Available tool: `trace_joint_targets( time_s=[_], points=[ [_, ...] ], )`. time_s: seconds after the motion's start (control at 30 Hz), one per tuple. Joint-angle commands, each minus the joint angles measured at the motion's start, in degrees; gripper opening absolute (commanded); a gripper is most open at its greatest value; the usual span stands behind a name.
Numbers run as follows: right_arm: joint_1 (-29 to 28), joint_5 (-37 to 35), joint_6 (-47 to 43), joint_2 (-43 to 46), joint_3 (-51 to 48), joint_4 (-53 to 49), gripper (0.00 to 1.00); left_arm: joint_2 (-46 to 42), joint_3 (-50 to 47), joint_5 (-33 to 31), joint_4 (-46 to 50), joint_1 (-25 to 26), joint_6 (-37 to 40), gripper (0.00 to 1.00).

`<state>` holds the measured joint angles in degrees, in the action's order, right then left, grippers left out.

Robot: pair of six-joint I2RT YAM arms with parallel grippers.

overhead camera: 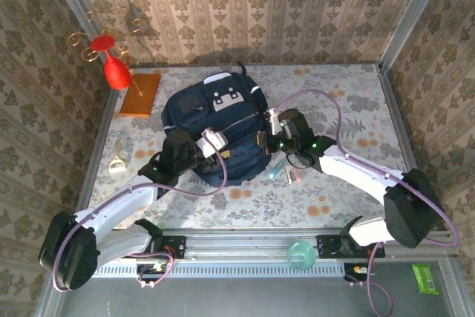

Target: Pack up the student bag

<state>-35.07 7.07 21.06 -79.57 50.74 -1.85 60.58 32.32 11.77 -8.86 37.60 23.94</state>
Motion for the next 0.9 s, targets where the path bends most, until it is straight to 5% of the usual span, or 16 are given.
trace_joint_targets(
  time_s=[0.0, 0.23, 0.43, 0.57, 0.73, 0.87],
  points=[
    [-1.3, 6.1, 2.4, 1.5, -0.8, 8.2, 0.0, 1.5, 4.1, 1.9, 2.3, 4.3, 0.8, 0.73],
    [-2.3, 10.4, 5.1, 2.4, -2.3, 12.0, 0.0, 11.8, 10.2, -1.1, 4.6, 6.6, 6.0, 0.62],
    [-2.0, 8.5, 4.7, 2.2, -2.4, 10.0, 0.0, 13.2, 8.9, -3.5, 4.0, 5.6, 7.4, 0.32],
    [-0.6, 5.5, 3.4, 2.3, -2.6, 6.3, 0.0, 10.1, 6.6, -1.3, 2.6, 2.0, 4.9, 0.02],
    [2.1, -6.7, 1.4, 1.2, 0.1, -4.6, 0.0, 3.8, 2.4, 1.6, -1.4, -2.3, 0.9, 0.0],
    [5.0, -8.7, 3.4, -2.3, 2.4, -6.2, 0.0, -0.8, -1.6, 2.7, -4.7, -5.2, -3.1, 0.0]
  ],
)
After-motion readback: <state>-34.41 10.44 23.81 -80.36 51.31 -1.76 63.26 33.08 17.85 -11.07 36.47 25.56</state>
